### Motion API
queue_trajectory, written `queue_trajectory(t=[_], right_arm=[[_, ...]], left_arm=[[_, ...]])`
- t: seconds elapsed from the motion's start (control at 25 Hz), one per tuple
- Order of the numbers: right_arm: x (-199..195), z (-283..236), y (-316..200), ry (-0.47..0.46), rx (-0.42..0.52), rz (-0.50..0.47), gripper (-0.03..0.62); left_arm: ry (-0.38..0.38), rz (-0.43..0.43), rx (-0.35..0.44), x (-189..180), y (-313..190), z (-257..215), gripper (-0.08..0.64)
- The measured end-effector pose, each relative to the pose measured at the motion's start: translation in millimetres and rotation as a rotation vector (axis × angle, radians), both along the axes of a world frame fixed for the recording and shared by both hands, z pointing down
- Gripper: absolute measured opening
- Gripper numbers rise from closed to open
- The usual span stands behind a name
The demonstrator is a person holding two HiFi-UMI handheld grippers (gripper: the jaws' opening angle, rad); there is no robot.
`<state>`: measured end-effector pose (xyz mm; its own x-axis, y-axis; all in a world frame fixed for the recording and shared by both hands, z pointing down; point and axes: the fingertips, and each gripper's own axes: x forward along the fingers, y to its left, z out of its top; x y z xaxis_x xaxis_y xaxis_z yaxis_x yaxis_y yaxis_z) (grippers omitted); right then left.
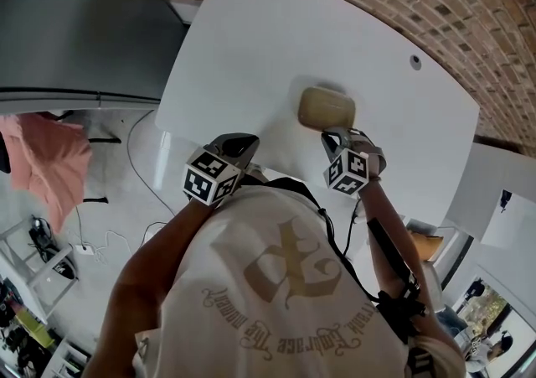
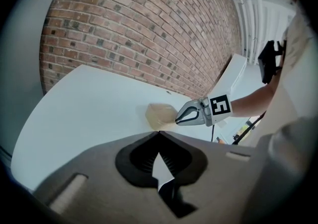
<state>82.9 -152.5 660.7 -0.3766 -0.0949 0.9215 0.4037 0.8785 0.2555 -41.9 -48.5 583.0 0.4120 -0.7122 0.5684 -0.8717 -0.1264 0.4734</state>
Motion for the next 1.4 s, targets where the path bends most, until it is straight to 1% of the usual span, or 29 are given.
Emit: queue_trajectory(t=[0.2,0.4,0.68,0.92,1.28,1.4], right_arm=[[-3.4,-9.4,1.5,-0.034,0.014,0.023,0.028],[-6.9,-22.0,7.8,-0.072,0.017,0.06,0.026],[-6.8,-40.0,16.6,-0.123,0.03,0.154,0.026],[2.2,-51.2,31.1,-0.13,0.053,0.226,0.026],[27.9,-62.3,64.7,-0.133,0.078,0.377,0.026],[39.5,-65.0,80.2,-0.132,0.088,0.434,0.026]], left_arm=[[-0.007,0.001,-0.003,-5.2,7.8,-1.0,0.005],[-0.009,0.022,0.008,-6.2,11.8,-4.3,0.005],[-0.011,0.086,0.036,-7.0,13.9,-9.9,0.005],[-0.005,0.134,0.058,-9.0,20.8,-13.9,0.005],[0.009,0.26,0.074,1.5,33.1,-14.3,0.005],[0.011,0.318,0.081,8.2,36.8,-14.5,0.005]])
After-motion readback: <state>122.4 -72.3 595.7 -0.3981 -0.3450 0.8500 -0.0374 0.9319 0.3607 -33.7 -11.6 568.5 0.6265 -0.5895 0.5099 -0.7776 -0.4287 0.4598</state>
